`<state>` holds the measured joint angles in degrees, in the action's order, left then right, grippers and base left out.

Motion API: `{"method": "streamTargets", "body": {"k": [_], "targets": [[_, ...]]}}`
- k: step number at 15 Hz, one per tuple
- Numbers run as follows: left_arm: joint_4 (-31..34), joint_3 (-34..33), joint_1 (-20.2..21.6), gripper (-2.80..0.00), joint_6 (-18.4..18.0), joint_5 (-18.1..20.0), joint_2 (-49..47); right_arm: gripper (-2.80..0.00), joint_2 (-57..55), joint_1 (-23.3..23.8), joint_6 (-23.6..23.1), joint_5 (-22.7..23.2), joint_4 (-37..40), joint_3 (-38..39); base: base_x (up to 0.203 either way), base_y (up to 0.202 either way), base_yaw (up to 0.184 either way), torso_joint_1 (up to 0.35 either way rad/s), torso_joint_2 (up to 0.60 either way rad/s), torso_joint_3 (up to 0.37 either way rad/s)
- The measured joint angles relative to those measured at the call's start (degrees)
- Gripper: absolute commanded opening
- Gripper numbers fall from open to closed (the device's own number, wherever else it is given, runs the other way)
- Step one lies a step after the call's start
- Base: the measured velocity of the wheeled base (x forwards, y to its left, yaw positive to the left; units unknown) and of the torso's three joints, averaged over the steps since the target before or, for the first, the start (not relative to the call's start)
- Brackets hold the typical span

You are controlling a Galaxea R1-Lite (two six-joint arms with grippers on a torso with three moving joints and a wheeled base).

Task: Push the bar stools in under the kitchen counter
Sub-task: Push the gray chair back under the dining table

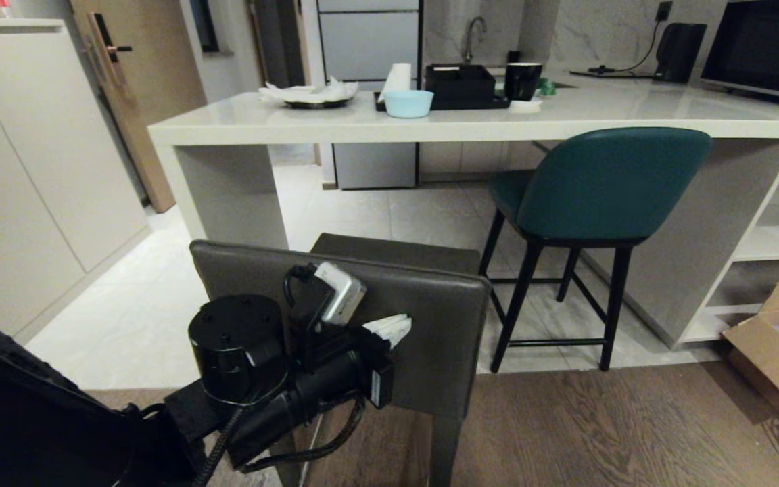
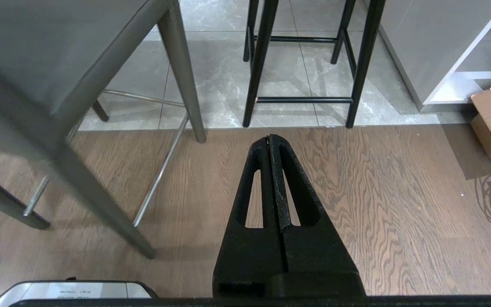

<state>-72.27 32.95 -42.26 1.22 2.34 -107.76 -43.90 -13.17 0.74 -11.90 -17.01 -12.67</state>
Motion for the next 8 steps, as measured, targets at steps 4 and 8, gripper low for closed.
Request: {"method": "streamTargets", "body": {"k": [4,8], "targets": [[-0.3,5.9,-1.3,-2.80,1.0,-6.7,-4.3,-2.80,0.0,0.0,0.0,0.1,0.0,0.1,0.000,0.000,0.000,0.000,0.00,0.000],[-0.5,5.4,-1.4,-2.80,2.3,-7.9,-3.1,-2.80,-0.3,0.1,0.1,0.0,0.0,0.0,0.000,0.000,0.000,0.000,0.00,0.000]]}}
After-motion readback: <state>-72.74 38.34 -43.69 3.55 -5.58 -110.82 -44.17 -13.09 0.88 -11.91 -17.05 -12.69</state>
